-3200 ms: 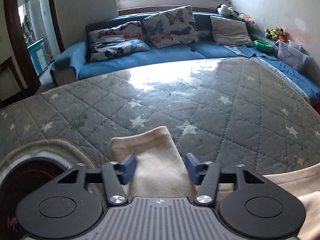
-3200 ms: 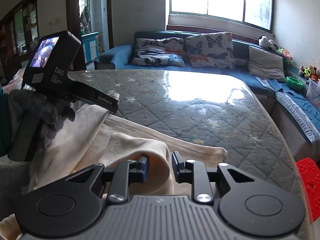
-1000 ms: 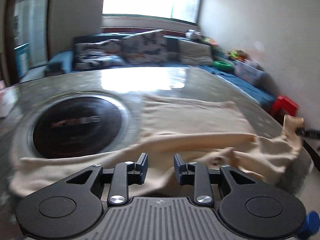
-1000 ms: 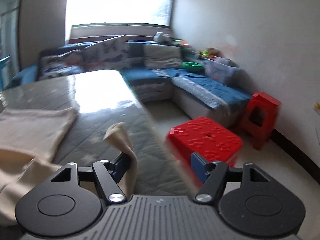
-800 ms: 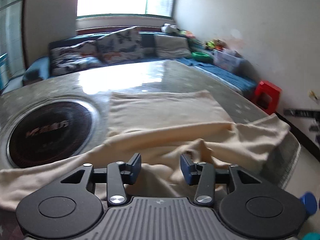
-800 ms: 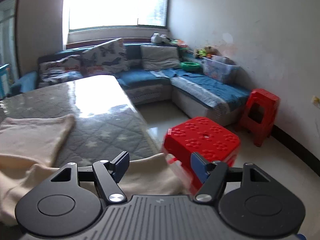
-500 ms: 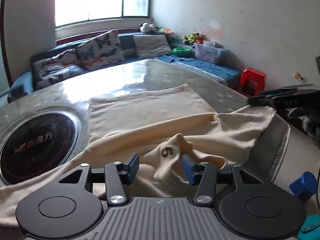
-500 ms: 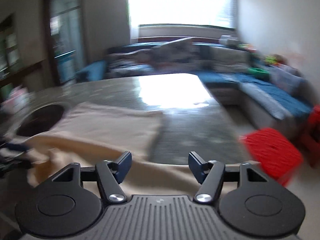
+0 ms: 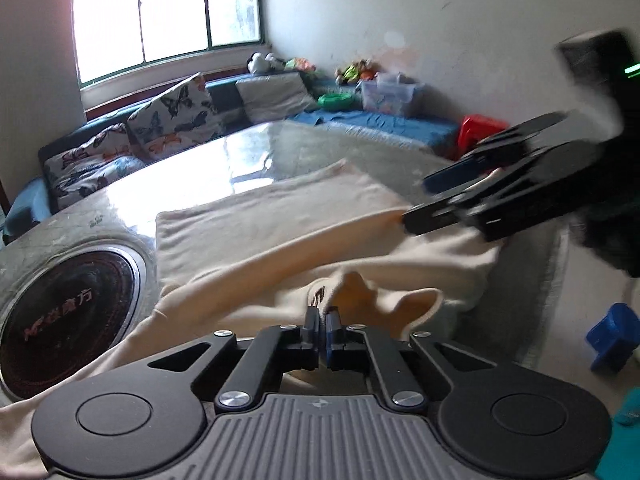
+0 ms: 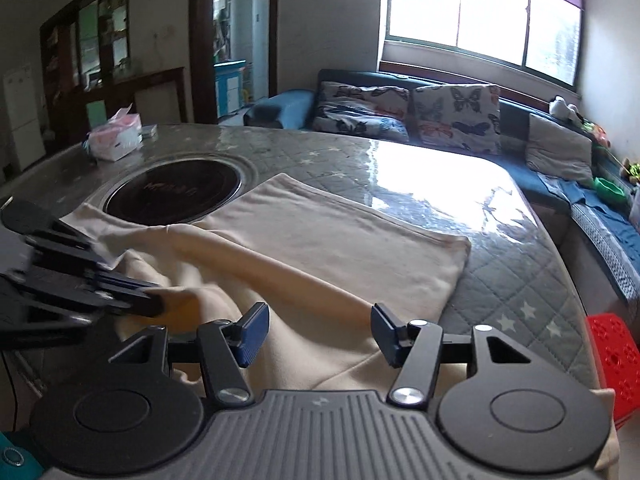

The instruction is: Fold clothes

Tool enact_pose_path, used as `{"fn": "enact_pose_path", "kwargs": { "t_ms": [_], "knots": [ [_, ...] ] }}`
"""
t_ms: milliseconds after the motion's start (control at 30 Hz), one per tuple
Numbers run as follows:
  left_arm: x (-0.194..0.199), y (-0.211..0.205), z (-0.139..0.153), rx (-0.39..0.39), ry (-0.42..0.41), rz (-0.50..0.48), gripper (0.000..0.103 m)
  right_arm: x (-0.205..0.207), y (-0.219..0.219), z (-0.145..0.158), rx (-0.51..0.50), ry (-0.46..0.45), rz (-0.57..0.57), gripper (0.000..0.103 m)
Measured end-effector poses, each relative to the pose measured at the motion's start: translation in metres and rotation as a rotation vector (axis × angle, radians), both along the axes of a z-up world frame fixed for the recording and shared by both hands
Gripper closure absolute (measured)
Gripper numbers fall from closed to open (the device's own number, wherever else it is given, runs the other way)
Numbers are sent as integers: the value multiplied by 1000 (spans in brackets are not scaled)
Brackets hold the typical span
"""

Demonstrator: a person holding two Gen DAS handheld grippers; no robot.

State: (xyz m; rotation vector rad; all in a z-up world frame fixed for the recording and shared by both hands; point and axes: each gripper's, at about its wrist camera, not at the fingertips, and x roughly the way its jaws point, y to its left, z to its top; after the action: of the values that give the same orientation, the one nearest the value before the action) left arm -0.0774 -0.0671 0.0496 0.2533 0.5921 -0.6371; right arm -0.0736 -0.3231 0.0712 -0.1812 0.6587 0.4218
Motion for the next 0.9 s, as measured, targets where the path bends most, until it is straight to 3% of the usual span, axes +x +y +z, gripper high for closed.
{"fn": "enact_pose_path", "kwargs": {
  "t_ms": [167,367,567,733,900],
  "knots": [
    [-27,16,4,8,19,-39,100,-1,14,-5,-8,18,63,46],
    [-28,30,3,-4,69,-41,98,-14,46,-26,-21,112,215,46],
    [4,33,16,-27,7,72,96,-43,60,-39,-76,173,343,45],
    [44,23,-8,-31,80,125,96,-51,52,-31,-67,219,396,45],
    [53,34,-31,7,138,177,95,-52,41,-19,-42,224,412,46]
  ]
}}
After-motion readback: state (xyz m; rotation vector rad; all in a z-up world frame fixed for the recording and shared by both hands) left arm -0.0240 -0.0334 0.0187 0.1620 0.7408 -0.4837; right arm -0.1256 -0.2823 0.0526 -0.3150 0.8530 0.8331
